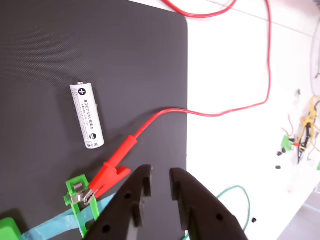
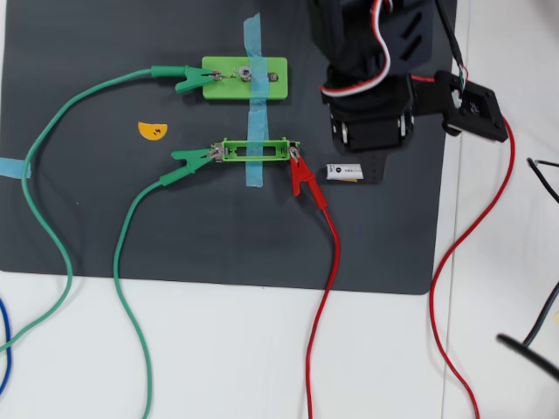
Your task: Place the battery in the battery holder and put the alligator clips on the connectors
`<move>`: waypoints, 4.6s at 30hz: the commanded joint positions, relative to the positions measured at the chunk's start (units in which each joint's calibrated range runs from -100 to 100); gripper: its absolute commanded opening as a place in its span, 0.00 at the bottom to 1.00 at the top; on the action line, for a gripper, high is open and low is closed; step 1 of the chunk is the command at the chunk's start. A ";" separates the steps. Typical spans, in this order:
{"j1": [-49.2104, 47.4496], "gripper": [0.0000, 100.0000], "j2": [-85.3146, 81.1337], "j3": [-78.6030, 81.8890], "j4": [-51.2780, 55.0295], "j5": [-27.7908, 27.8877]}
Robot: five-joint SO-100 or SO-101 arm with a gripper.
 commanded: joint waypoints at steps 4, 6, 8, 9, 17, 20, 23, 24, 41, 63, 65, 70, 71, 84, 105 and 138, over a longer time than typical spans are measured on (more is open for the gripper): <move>-2.16 0.01 14.68 -7.97 -0.36 1.40; -4.28 0.01 16.12 -9.55 -0.10 3.79; -5.19 0.01 16.72 -11.66 2.48 5.25; -5.19 0.01 17.14 -13.06 3.85 5.62; -4.98 0.02 17.40 -15.25 6.77 6.61; -4.78 0.02 19.44 -15.08 6.86 7.02; -3.37 0.06 22.67 -14.99 6.86 6.76; -2.86 0.07 23.61 -14.90 6.86 6.81; -2.26 0.08 25.82 -14.55 6.86 6.61; -2.16 0.08 25.99 -14.55 10.38 6.55; -2.16 0.08 25.99 -14.73 10.38 6.55; -2.06 0.08 26.07 -14.46 10.04 6.55; -2.06 0.08 26.07 -14.55 10.04 6.55; -1.75 0.08 29.56 -15.34 9.78 6.71; -2.06 0.01 30.50 -17.18 10.30 6.97; -1.35 0.01 12.63 -8.50 9.52 6.66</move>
